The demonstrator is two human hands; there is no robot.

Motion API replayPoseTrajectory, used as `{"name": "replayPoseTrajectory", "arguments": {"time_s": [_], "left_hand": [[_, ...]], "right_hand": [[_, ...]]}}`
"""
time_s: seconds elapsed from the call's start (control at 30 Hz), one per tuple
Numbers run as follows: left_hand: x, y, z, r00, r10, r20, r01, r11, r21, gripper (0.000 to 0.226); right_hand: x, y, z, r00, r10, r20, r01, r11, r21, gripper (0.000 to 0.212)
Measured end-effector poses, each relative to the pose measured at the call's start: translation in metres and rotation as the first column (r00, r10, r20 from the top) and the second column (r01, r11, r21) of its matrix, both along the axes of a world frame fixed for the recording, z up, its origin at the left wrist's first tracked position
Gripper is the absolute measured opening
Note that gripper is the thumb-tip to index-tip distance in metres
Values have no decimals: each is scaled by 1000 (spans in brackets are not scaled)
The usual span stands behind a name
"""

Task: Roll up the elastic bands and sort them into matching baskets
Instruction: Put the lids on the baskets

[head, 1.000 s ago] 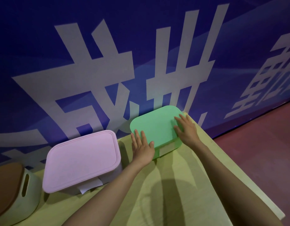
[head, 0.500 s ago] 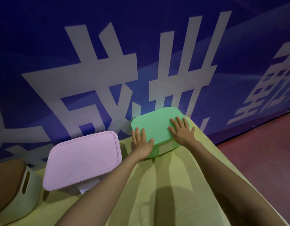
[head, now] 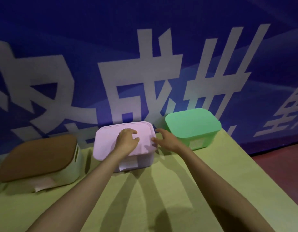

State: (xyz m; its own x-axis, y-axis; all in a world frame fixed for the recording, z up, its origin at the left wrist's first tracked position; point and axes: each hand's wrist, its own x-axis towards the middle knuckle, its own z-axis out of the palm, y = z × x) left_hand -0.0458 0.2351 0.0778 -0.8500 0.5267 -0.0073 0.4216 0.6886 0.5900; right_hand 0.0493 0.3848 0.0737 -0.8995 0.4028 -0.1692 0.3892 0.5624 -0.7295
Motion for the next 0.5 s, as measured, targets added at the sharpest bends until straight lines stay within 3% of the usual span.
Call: {"name": "replayPoseTrajectory", "arguments": {"time_s": [0.07,0.13,0.23,0.3,0.37,0.5], "left_hand": [[-11,-39,-14,993,72,-88,-82,989,-123,42],[-15,-72,-28,979,187,-83,-198,966,-168,54],[-16,-96,-43,922,357,152,-362,932,5,70],[-16,-99,-48,863,378,337,-454,871,186,67],[-14,-100,-49,836,373,403,-500,819,279,60],[-9,-95,-44,813,393,430,-534,798,280,61]], "right_hand": [[-6,-24,-12,998,-56,-2,56,998,-33,61],[-9,-39,-23,992,-127,-11,126,989,-79,61],[-10,-52,-34,974,-225,-4,222,964,-148,61],[-11,-54,-37,966,-260,-15,254,955,-154,58],[-14,-53,-37,961,-275,-21,268,948,-170,52],[-19,-46,-36,965,-260,-33,250,950,-188,48]]}}
